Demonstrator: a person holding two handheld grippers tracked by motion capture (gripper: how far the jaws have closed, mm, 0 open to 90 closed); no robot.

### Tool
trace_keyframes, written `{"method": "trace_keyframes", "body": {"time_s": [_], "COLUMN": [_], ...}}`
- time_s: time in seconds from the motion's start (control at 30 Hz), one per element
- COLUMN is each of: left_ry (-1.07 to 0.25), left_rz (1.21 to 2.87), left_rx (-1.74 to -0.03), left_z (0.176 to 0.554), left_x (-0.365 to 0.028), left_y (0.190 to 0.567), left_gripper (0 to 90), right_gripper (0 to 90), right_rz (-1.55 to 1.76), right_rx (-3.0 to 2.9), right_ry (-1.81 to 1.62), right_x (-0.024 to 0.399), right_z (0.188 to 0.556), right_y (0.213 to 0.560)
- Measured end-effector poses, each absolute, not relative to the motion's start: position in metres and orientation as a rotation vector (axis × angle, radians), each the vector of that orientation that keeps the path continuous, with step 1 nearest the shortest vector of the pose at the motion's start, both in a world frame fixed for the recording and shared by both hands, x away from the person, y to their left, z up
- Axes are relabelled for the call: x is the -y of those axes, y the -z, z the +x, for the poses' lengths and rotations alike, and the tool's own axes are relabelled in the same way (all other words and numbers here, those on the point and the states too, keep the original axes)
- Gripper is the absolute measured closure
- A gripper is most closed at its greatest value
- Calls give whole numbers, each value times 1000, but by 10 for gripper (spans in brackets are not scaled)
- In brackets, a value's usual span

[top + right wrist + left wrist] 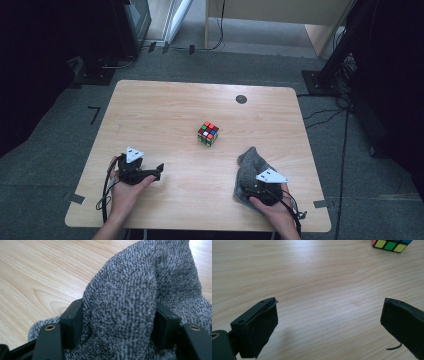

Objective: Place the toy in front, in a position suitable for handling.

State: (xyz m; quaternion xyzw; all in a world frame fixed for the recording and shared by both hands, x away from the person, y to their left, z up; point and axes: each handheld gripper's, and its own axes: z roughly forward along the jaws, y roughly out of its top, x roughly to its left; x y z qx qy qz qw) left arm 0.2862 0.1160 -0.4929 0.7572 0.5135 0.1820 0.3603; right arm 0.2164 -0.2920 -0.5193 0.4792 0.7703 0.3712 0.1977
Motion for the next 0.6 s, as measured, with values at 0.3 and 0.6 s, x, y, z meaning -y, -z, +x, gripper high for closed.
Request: {"method": "trace_keyframes", "body": {"time_s": [0.3,0.6], "left_ry": [-435,-440], "left_rz": [1953,1965], "left_rx": [-1266,-1203], "left_z": [301,316], "left_x": [-80,-43], "left_y": [489,490], "left_gripper": [16,18], "right_gripper": [431,439], "right_rz": [1337,1334], "right_rx": [-2128,-2120], "right_ry": [-1016,-1015], "right_x": [291,290], "right_z": [214,214], "right_y": [521,522]}}
